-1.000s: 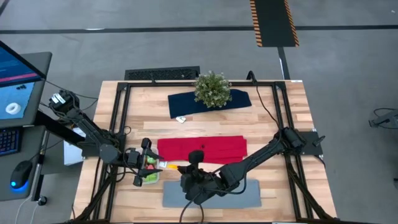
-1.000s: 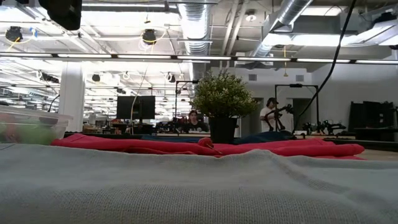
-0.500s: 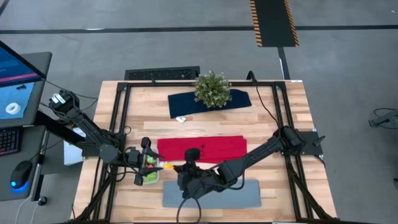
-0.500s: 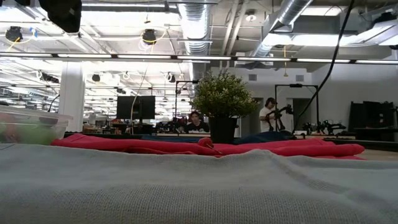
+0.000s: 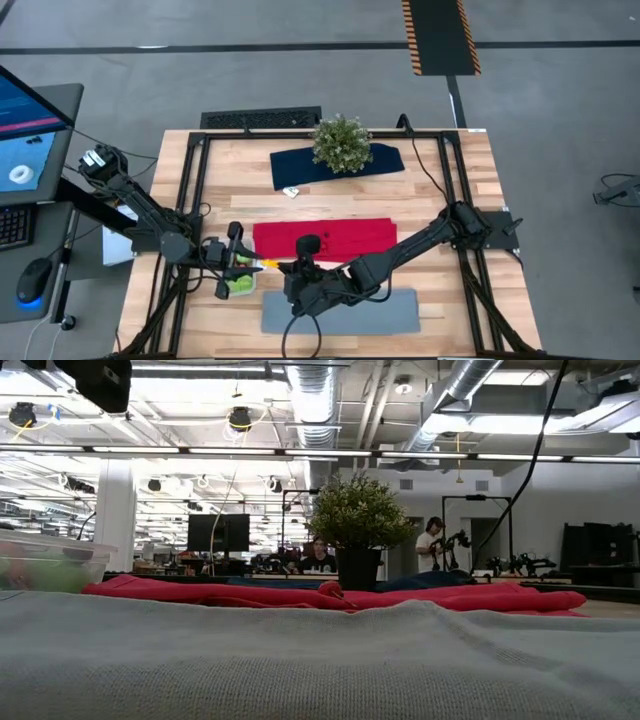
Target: Pick and placing Produce into tupperware
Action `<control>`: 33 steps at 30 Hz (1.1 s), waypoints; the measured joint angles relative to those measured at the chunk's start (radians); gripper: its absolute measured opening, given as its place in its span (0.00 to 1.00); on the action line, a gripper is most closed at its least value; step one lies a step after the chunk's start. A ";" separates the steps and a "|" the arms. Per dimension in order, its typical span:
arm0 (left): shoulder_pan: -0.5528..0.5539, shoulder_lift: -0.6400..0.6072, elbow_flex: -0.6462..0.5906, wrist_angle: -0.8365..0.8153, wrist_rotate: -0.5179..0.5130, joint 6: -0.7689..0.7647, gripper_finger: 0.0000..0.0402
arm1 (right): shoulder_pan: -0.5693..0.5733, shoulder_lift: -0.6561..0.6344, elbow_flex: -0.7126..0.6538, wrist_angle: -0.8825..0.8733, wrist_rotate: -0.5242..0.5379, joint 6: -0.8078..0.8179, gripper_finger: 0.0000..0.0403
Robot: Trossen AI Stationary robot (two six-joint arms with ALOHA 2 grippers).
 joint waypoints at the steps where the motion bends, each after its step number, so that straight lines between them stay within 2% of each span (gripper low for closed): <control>1: 0.000 0.000 0.000 -0.002 -0.001 -0.001 0.26 | 0.000 0.000 0.000 0.003 0.000 -0.004 0.06; 9: 0.017 0.000 0.000 0.010 -0.002 -0.006 0.11 | 0.000 0.000 0.000 0.012 0.004 -0.008 0.07; 15: 0.031 0.000 0.000 0.001 0.034 -0.008 0.02 | 0.000 0.000 0.000 0.010 0.004 -0.014 0.07; 26: 0.032 0.000 0.000 -0.003 0.033 -0.008 0.02 | 0.029 0.000 -0.001 0.000 0.030 -0.058 0.16; 30: 0.029 0.000 0.000 -0.006 0.029 -0.007 0.01 | 0.058 0.000 -0.001 -0.104 0.108 -0.047 0.17; 33: 0.017 -0.009 0.000 -0.021 0.011 -0.002 0.01 | 0.082 0.000 -0.001 -0.213 0.145 0.029 0.17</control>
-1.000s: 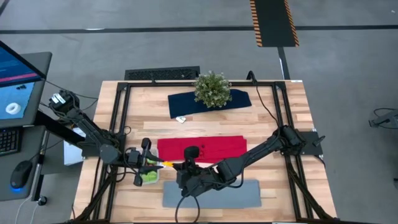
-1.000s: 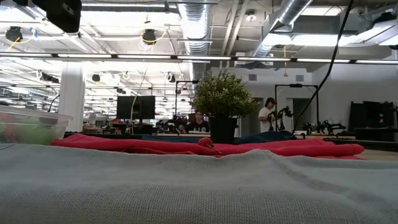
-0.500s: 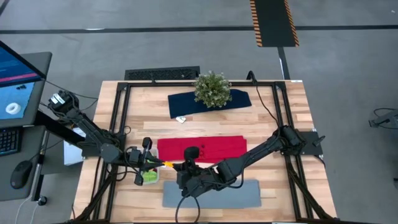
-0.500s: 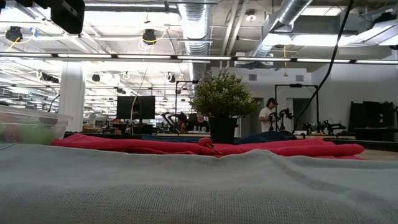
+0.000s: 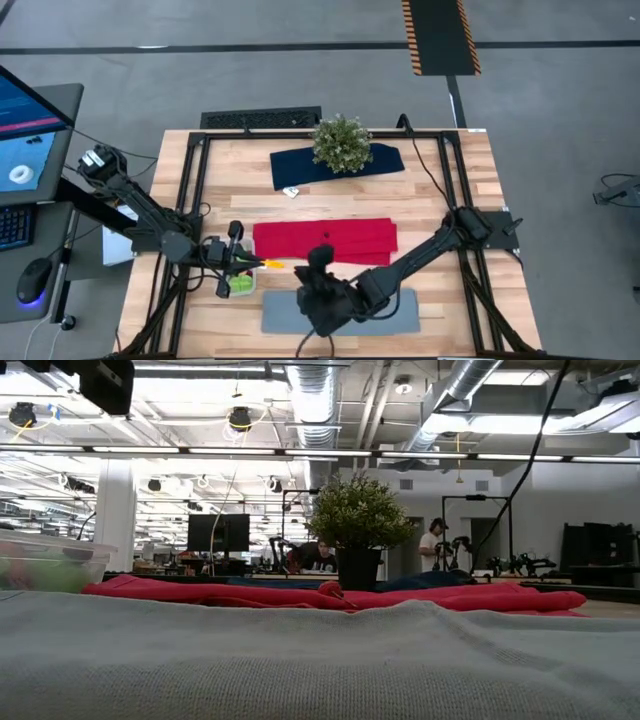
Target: Pick and placing Produce into tupperware
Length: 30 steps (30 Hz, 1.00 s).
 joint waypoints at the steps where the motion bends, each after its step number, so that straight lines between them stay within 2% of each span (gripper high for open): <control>1: -0.005 -0.008 0.000 -0.011 -0.007 0.000 0.01 | 0.009 0.000 0.000 -0.032 0.002 0.039 0.17; 8: -0.038 -0.098 0.000 -0.144 -0.072 -0.037 0.01 | 0.085 -0.006 0.000 -0.221 0.001 0.302 0.18; 14: -0.065 -0.256 0.000 -0.399 -0.102 -0.203 0.01 | 0.142 -0.006 0.000 -0.349 0.000 0.496 0.18; 17: -0.085 -0.340 0.000 -0.506 -0.167 -0.314 0.01 | 0.159 -0.006 0.000 -0.410 0.013 0.591 0.18; 23: -0.143 -0.481 0.002 -0.660 -0.169 -0.362 0.01 | 0.165 -0.005 -0.004 -0.476 0.019 0.711 0.18; 26: -0.179 -0.531 0.046 -0.838 -0.171 -0.399 0.01 | 0.165 -0.004 -0.037 -0.458 0.018 0.718 0.18; 30: -0.211 -0.558 0.134 -1.142 -0.182 -0.583 0.01 | 0.169 -0.003 -0.075 -0.443 0.016 0.750 0.18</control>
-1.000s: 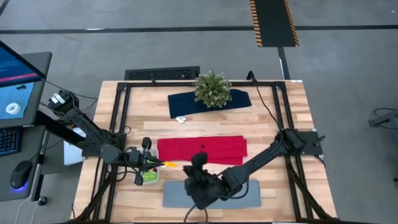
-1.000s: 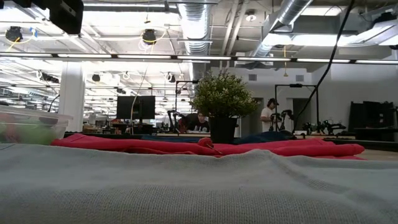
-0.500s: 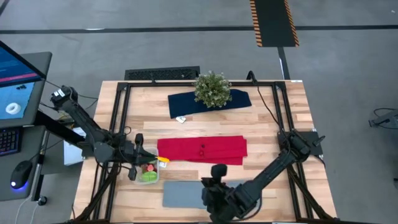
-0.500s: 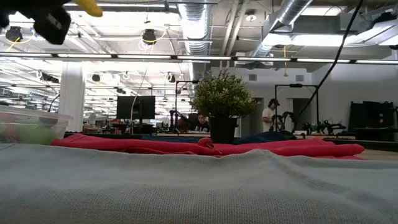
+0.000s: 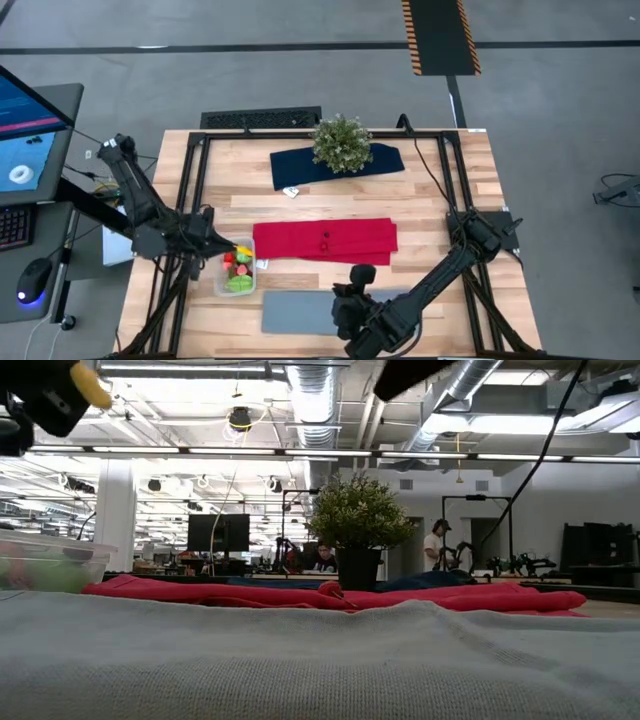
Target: Pick and placing Produce into tupperware
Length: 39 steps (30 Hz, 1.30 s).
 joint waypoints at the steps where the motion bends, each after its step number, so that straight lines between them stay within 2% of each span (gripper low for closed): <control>1: -0.005 0.000 0.026 -0.079 -0.001 -0.064 0.01 | 0.000 0.000 -0.011 0.003 0.000 0.014 0.18; 4: -0.012 0.009 0.094 -0.272 0.008 -0.241 0.01 | -0.001 0.000 -0.048 -0.001 0.000 0.056 0.18; 8: -0.007 0.043 0.154 -0.487 0.072 -0.476 0.01 | -0.010 0.000 -0.061 -0.005 0.000 0.081 0.18; 13: 0.008 0.105 0.165 -0.647 0.208 -0.770 0.01 | -0.022 0.000 -0.061 0.002 0.001 0.088 0.18; 15: 0.010 0.134 0.165 -0.672 0.240 -0.828 0.01 | -0.026 0.000 -0.061 0.002 0.001 0.090 0.18; 19: 0.010 0.176 0.165 -0.687 0.259 -0.904 0.01 | -0.035 0.000 -0.061 0.002 0.001 0.091 0.18; 29: 0.011 0.218 0.165 -0.684 0.302 -0.912 0.10 | -0.033 0.000 -0.061 0.006 0.000 0.091 0.18; 34: 0.011 0.223 0.165 -0.684 0.282 -0.924 0.19 | -0.033 0.000 -0.061 0.006 0.000 0.091 0.18; 39: 0.011 0.223 0.165 -0.685 0.254 -0.947 0.35 | -0.033 0.000 -0.061 0.006 0.000 0.091 0.18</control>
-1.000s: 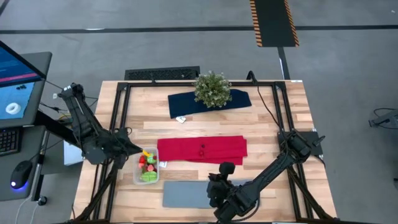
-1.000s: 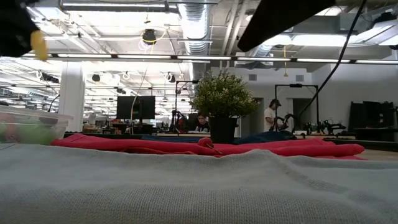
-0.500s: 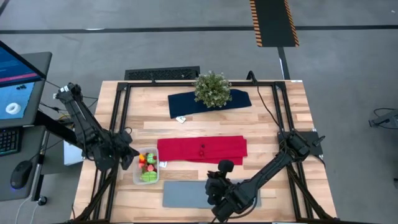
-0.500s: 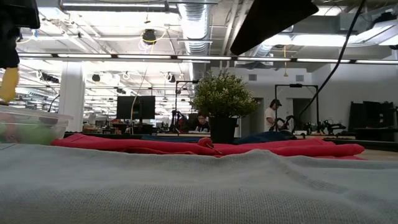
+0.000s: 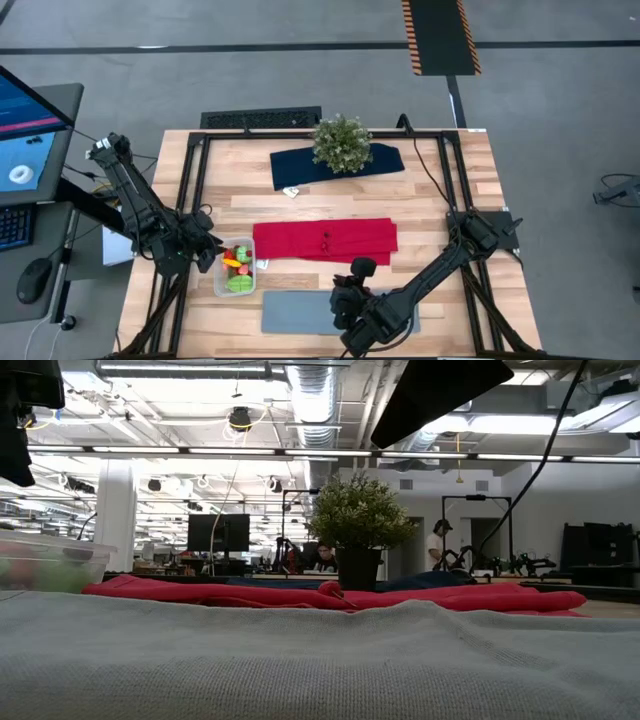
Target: Pick and placing Produce into tupperware
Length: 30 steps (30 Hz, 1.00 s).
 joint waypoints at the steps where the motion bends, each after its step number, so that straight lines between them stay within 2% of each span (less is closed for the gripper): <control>1: 0.000 0.000 0.000 0.000 0.000 -0.005 0.38 | 0.000 0.000 0.000 0.000 0.000 0.000 0.18; 4: -0.001 0.000 0.000 0.005 -0.046 0.019 0.45 | 0.000 0.000 0.000 -0.002 0.009 -0.009 0.18; 8: -0.014 0.000 0.000 0.105 -0.245 0.188 0.47 | 0.014 0.000 0.000 0.002 0.060 -0.040 0.18; 11: -0.029 0.000 0.000 0.281 -0.361 0.426 0.47 | 0.032 0.000 0.000 0.042 0.064 -0.095 0.18; 14: -0.037 0.001 -0.002 0.508 -0.410 0.699 0.46 | 0.054 -0.005 0.000 0.114 0.057 -0.183 0.17; 16: -0.042 0.000 -0.028 0.702 -0.420 0.889 0.46 | 0.071 -0.023 0.000 0.161 0.016 -0.238 0.17; 17: -0.042 0.001 -0.049 0.806 -0.408 0.985 0.46 | 0.080 -0.035 0.000 0.187 -0.011 -0.259 0.17; 20: -0.025 0.008 -0.128 1.129 -0.285 1.237 0.46 | 0.115 -0.062 0.001 0.277 -0.104 -0.341 0.15; 24: 0.009 0.037 -0.256 1.506 -0.122 1.478 0.46 | 0.169 -0.076 0.001 0.386 -0.232 -0.447 0.12; 27: 0.048 0.072 -0.345 1.726 -0.043 1.567 0.46 | 0.199 -0.085 0.001 0.501 -0.325 -0.527 0.09; 30: 0.095 0.099 -0.410 1.842 -0.015 1.577 0.46 | 0.212 -0.085 0.001 0.563 -0.395 -0.586 0.05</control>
